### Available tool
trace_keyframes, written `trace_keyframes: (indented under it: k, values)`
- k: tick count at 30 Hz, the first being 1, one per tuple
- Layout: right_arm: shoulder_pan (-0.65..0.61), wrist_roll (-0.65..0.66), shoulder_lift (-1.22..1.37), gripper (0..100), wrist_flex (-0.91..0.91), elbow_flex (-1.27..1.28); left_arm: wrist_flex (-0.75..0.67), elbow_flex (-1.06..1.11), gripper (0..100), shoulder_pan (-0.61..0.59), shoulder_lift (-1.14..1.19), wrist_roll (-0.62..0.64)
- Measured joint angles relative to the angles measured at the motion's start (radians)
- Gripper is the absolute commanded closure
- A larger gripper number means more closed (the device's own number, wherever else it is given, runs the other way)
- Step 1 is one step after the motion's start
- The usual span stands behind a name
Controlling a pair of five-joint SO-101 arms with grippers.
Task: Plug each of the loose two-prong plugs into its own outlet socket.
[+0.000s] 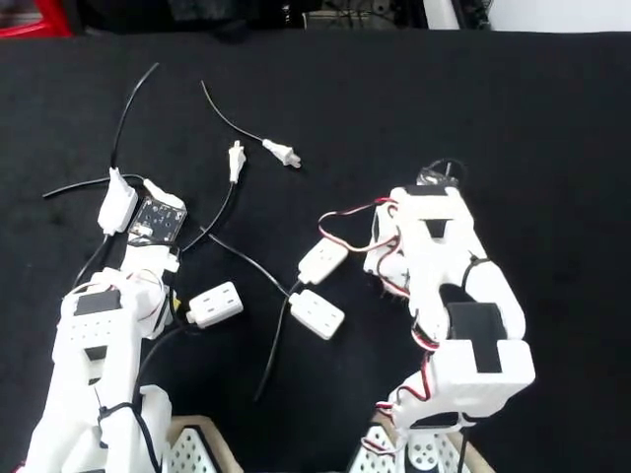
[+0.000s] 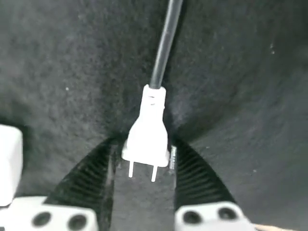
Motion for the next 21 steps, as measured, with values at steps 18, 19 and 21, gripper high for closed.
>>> trace_keyframes:
  k: [18,19,21]
  values:
    - [-0.044,0.852,0.003,72.1,0.012,-0.201,0.0,0.012,81,0.0,0.0,-0.049]
    - [-0.044,0.868,0.003,71.6,0.025,-0.201,0.0,0.012,81,0.0,0.0,-0.049]
    - [-0.044,0.919,0.003,72.6,0.046,-0.201,0.0,0.012,81,0.0,0.0,-0.049]
